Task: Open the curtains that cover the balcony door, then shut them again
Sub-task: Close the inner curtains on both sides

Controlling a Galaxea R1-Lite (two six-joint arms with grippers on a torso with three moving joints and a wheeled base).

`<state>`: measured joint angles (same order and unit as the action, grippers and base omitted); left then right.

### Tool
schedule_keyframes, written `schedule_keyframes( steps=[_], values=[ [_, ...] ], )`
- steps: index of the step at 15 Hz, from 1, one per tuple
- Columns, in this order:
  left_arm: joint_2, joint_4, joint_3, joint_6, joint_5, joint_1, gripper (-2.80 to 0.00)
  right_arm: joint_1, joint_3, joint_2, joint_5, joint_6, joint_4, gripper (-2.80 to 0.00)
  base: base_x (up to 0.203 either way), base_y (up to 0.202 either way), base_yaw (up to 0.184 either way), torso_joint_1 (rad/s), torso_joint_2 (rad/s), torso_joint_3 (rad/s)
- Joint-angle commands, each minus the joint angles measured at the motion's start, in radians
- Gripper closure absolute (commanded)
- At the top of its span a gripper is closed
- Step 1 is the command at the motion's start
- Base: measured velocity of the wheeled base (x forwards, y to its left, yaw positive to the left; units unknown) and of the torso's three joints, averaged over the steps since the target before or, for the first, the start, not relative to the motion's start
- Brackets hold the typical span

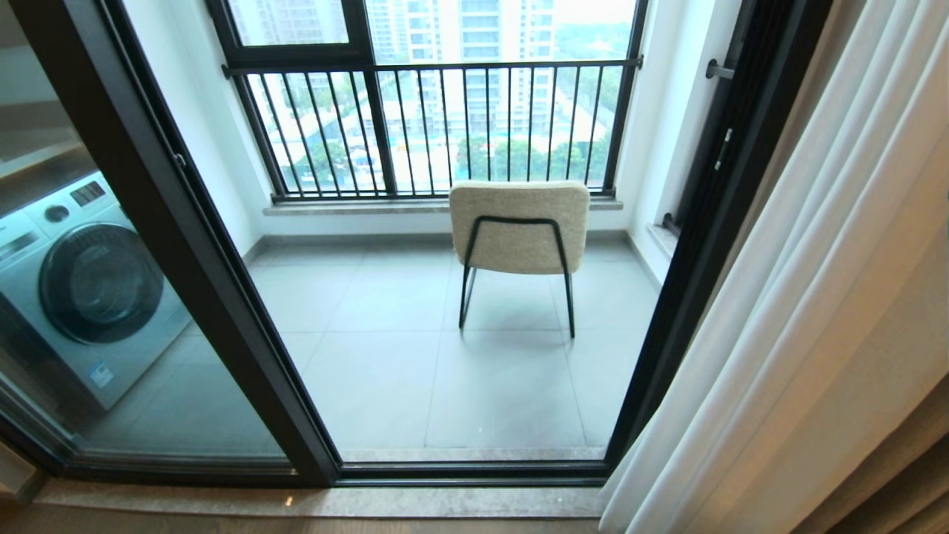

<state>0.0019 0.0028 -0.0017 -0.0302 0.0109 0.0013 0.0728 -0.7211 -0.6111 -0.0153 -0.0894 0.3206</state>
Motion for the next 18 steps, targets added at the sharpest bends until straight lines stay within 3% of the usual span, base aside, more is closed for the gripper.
schedule_keyframes(
  steps=[1, 10, 18],
  values=[
    [0.000, 0.000, 0.000, 0.000, 0.000, 0.000, 0.00, 0.032, -0.001, -0.095, -0.001, -0.001, 0.048, -2.80, 0.000, 0.000, 0.000, 0.000, 0.00, 0.000],
    [0.000, 0.000, 0.000, 0.000, 0.000, 0.000, 0.00, 0.080, -0.103, -0.325, -0.003, -0.007, 0.141, -2.80, 0.000, 0.000, 0.000, 0.000, 0.00, 0.000],
    [0.000, 0.000, 0.000, 0.000, 0.000, 0.000, 0.00, 0.153, -0.154, -0.498, -0.002, -0.015, 0.308, -2.80, 0.000, 0.000, 0.000, 0.000, 0.00, 0.000]
  ],
)
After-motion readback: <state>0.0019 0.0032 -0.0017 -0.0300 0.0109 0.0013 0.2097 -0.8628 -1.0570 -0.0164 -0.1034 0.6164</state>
